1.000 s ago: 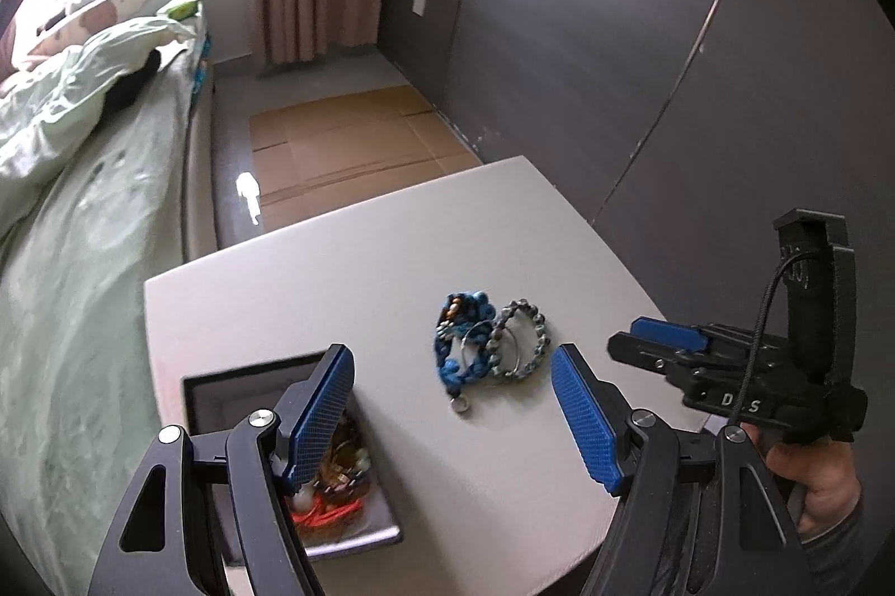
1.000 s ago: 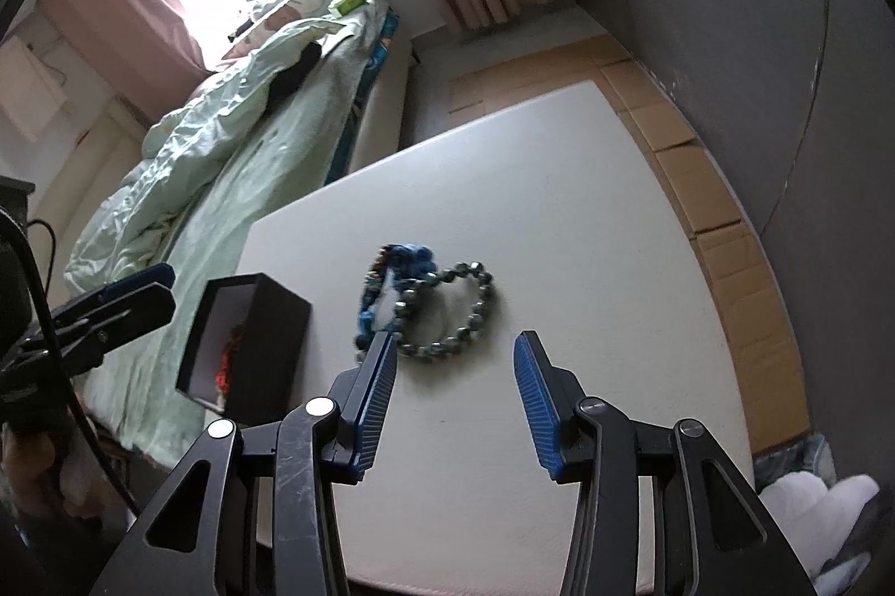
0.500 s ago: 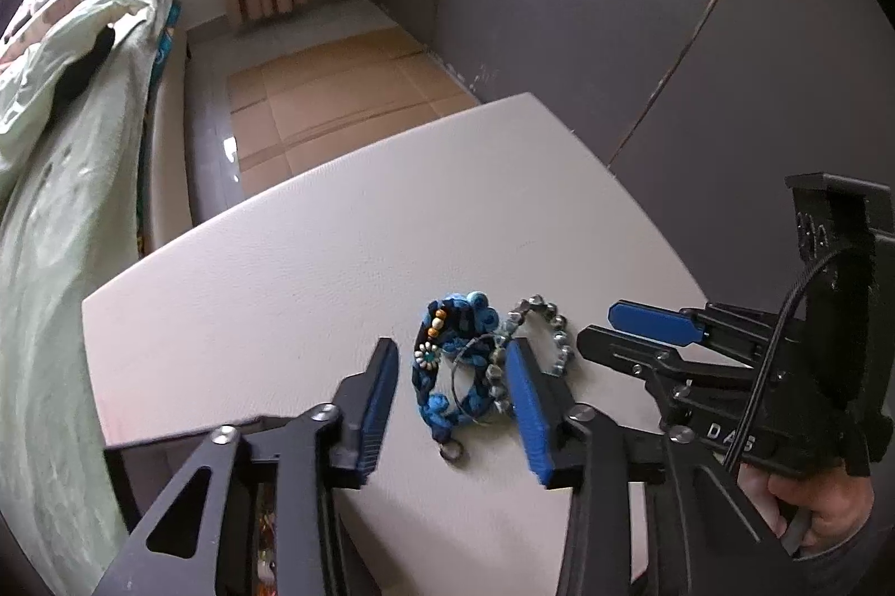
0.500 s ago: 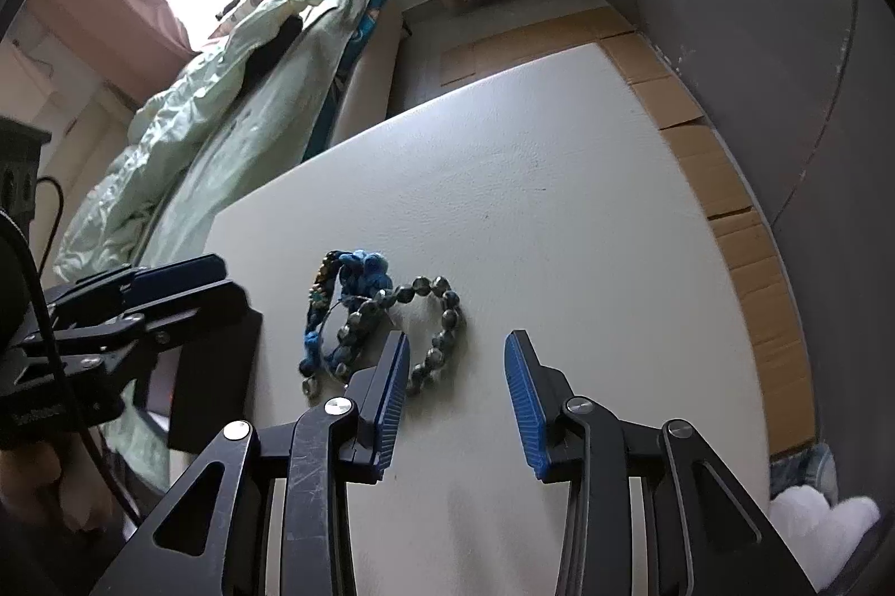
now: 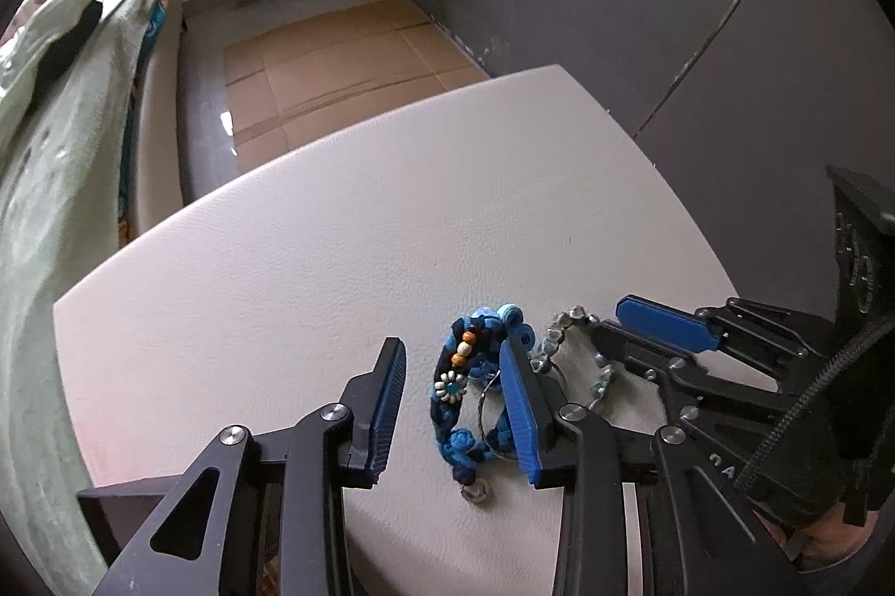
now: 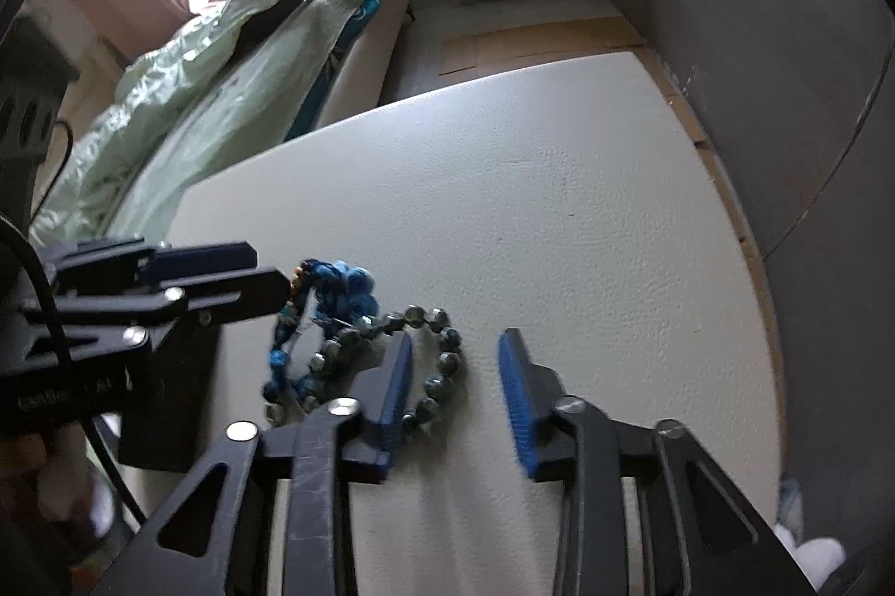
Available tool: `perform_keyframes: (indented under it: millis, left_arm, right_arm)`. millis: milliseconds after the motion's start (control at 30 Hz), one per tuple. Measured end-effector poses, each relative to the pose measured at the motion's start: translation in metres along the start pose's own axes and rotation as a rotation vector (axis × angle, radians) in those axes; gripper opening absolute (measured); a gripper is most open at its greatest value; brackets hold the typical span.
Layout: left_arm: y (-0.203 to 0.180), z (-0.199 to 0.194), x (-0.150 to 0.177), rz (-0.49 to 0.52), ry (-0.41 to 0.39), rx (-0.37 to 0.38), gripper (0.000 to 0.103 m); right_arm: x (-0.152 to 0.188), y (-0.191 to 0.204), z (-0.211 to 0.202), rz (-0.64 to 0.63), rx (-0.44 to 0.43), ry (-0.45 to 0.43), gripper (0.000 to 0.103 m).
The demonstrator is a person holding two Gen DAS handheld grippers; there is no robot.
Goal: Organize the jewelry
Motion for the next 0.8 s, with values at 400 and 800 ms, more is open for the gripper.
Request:
perform_keyframes:
  millis: [400, 800]
  left_arm:
    - [-0.006, 0.004, 0.0, -0.024, -0.003, 0.055, 0.012]
    - [0.009, -0.066, 0.0, -0.047, -0.133, 0.056, 0.002]
  right_arm:
    - [0.017, -0.036, -0.014, 0.072, -0.005, 0.02, 0.003]
    - [0.005, -0.009, -0.004, 0.029, 0.061, 0.035, 0.028]
Point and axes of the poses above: each gripper's, at about its wrist camera, not at the fingertips, and z roughly the way its jaws point, y to its left, x to its underside, the point moved 10 cm from there along z, roughly the way its jaws point, and after that the axes turned 9 degrees about y, right-handed, at the moved point
